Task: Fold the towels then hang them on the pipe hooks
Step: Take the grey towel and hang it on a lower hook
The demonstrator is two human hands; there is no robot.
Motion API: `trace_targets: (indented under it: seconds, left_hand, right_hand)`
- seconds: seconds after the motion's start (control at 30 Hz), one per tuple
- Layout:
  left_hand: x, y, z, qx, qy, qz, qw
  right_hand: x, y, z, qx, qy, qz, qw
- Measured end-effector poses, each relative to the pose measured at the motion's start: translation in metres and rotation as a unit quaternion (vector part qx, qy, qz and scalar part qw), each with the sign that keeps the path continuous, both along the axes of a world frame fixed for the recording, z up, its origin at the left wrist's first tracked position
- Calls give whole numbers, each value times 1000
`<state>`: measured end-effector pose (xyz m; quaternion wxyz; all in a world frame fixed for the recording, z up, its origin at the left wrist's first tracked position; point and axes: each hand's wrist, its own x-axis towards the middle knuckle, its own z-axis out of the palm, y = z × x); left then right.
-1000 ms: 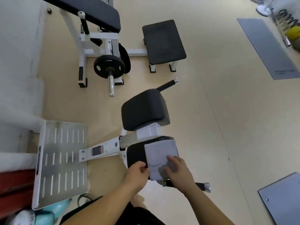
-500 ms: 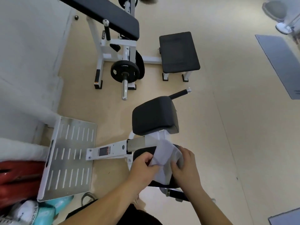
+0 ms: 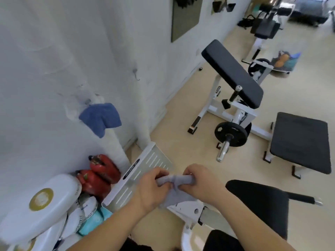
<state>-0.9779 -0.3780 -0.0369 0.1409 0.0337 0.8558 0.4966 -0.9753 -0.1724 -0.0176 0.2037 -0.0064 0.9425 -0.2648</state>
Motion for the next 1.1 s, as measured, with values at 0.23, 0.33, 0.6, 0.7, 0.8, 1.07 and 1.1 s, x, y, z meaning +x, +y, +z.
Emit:
trace_targets:
  seconds: [0.23, 0.33, 0.6, 0.7, 0.8, 1.07, 1.1]
  left_hand:
    - [-94, -103, 29, -7, 47, 42, 998]
    - [-136, -117, 36, -16, 52, 19, 998]
    - [-253, -96, 75, -40, 80, -39, 995]
    - [-305, -84, 83, -122, 103, -20, 987]
    - [-353, -73, 84, -190, 84, -17, 978]
    - [-456, -65, 61, -199, 53, 52, 977]
    - [-465, -66, 54, -191, 56, 71, 977]
  right_hand:
    - [-105, -91, 22, -104, 4, -34, 994]
    - [-145, -103, 27, -140, 24, -91, 986]
    - [-277, -84, 51, -196, 70, -136, 969]
    - [-326, -73, 47, -204, 77, -130, 967]
    - [-372, -64, 38, -227, 78, -136, 961]
    - [-481, -59, 14, -219, 91, -121, 964]
    - [-493, -61, 10, -217, 94, -118, 964]
